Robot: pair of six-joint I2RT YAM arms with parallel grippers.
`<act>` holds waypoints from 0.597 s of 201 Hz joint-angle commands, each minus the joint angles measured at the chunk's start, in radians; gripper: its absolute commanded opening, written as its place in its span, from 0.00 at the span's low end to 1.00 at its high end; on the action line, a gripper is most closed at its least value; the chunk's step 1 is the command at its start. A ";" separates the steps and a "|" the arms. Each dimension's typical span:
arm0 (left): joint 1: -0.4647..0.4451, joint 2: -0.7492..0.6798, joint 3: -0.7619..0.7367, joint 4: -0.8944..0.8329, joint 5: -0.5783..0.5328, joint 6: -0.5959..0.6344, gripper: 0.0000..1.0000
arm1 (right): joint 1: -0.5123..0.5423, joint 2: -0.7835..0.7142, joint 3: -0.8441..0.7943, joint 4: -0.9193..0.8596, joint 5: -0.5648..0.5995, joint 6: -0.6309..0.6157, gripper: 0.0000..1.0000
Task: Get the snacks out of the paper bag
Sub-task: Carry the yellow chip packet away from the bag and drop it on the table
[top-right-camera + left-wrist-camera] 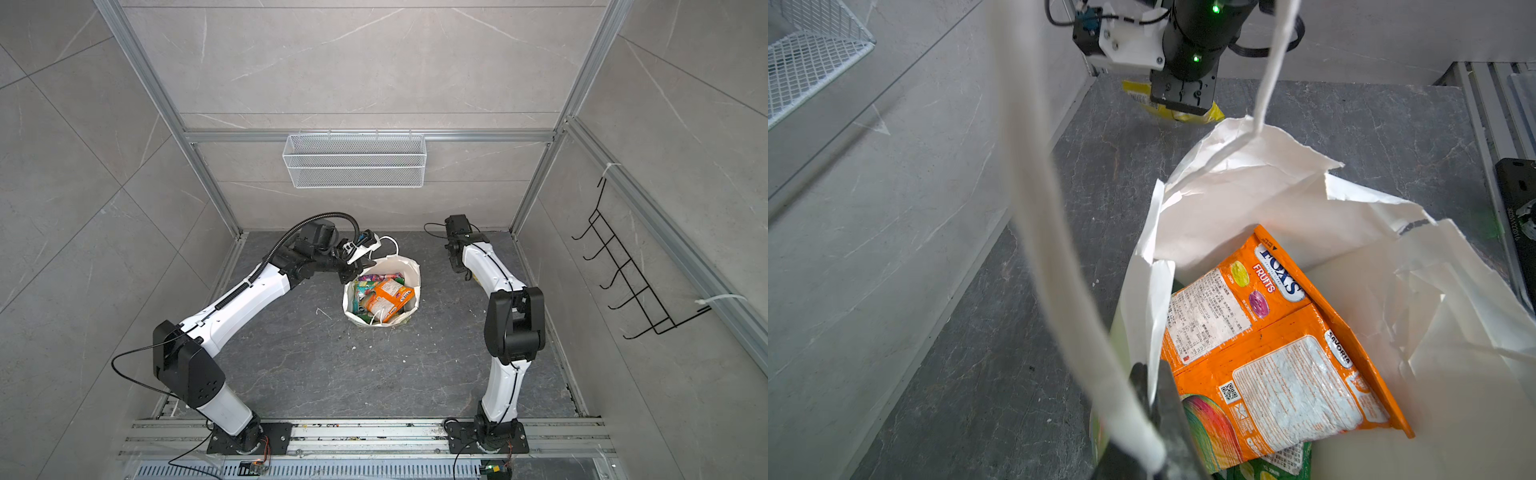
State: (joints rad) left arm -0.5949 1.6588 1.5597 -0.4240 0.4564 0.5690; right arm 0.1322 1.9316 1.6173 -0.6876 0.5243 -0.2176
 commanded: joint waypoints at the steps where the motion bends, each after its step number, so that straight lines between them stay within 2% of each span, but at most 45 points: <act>1: -0.006 0.005 0.049 0.046 0.063 -0.014 0.00 | -0.006 0.030 -0.043 0.133 0.059 -0.172 0.00; 59: -0.005 0.027 0.063 0.049 0.059 -0.020 0.00 | -0.028 0.162 0.015 0.169 0.075 -0.231 0.00; 96: -0.006 0.029 0.065 0.048 0.056 -0.012 0.00 | -0.034 0.170 0.026 0.177 0.060 -0.230 0.00; 108: -0.006 0.036 0.070 0.044 0.058 -0.009 0.00 | -0.034 0.174 0.027 0.177 0.065 -0.230 0.12; 120: -0.005 0.045 0.081 0.033 0.060 -0.005 0.00 | -0.034 0.177 0.027 0.173 0.068 -0.231 0.36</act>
State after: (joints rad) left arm -0.5949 1.6928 1.5848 -0.4191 0.4561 0.5606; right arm 0.1005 2.1002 1.6085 -0.5259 0.5747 -0.4438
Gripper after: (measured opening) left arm 0.047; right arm 0.164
